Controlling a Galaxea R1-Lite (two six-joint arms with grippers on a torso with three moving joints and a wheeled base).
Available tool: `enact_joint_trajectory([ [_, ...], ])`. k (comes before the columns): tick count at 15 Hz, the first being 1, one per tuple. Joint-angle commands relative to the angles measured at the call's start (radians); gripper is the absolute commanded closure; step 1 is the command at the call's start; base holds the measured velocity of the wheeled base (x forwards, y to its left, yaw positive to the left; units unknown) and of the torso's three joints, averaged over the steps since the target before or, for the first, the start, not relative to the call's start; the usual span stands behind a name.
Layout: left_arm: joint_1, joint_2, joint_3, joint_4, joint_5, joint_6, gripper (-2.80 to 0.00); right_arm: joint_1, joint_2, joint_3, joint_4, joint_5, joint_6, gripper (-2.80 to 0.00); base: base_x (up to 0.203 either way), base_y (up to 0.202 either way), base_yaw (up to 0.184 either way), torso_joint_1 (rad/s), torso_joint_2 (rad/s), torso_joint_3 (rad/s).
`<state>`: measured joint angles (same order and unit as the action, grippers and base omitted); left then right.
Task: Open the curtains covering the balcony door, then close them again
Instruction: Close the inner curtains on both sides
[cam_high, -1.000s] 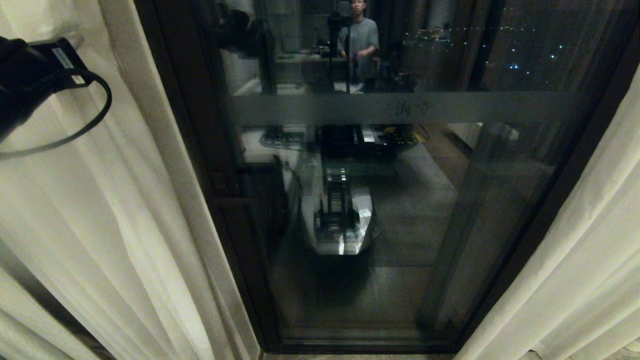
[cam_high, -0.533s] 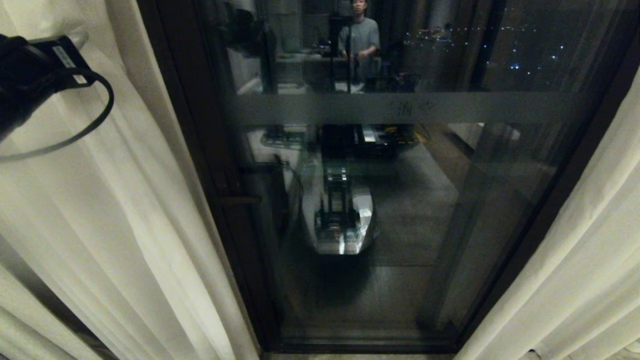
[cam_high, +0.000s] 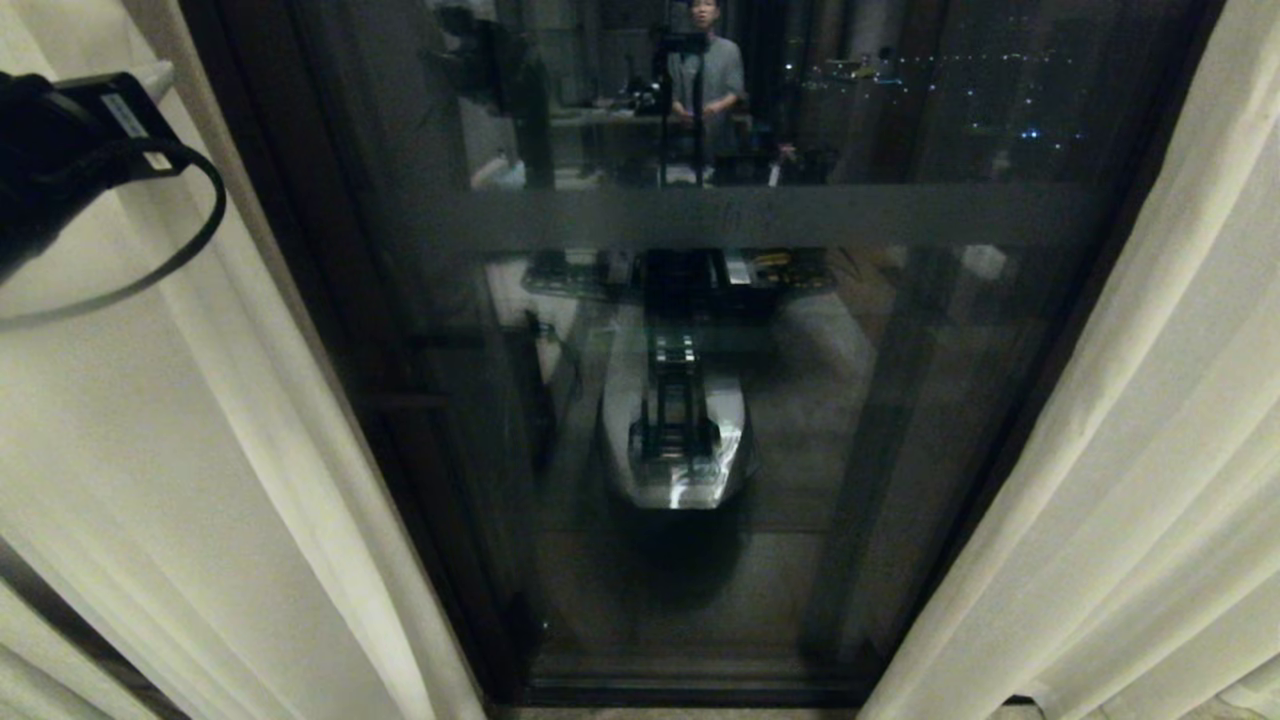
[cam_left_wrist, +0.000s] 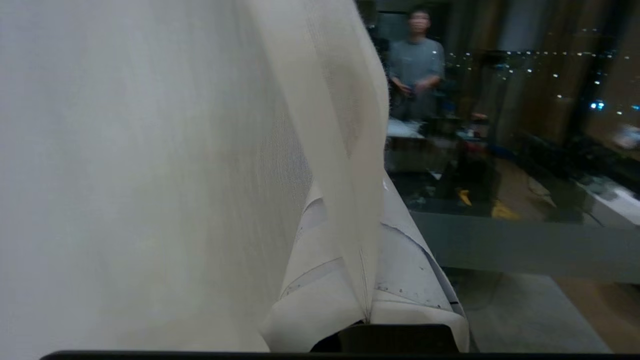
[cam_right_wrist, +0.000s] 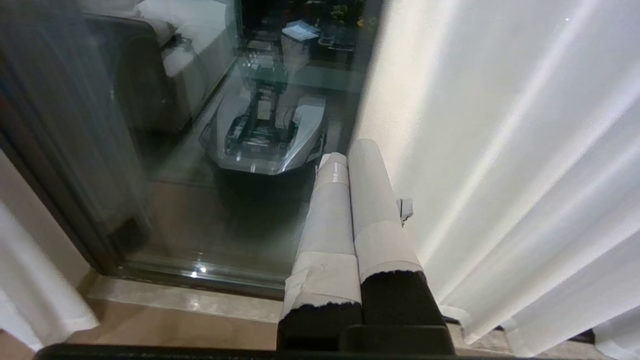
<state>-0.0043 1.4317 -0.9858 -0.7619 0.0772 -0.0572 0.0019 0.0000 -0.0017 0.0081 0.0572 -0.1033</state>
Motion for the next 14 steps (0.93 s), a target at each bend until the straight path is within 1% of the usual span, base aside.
enact_joint_trajectory([
  [1, 0.000, 0.000, 0.012, -0.007, -0.001, -0.001, 0.00, 0.000, 0.002, 0.000, 0.000, 0.001, -0.001, 0.00, 0.000, -0.191, -0.002, 0.001, 0.00, 0.002],
  [14, -0.014, 0.006, 0.014, -0.005, -0.001, -0.001, 0.00, 0.001, 0.002, 0.000, 0.000, 0.001, -0.001, 0.00, 0.000, -0.191, 0.002, 0.002, 0.00, 0.001],
])
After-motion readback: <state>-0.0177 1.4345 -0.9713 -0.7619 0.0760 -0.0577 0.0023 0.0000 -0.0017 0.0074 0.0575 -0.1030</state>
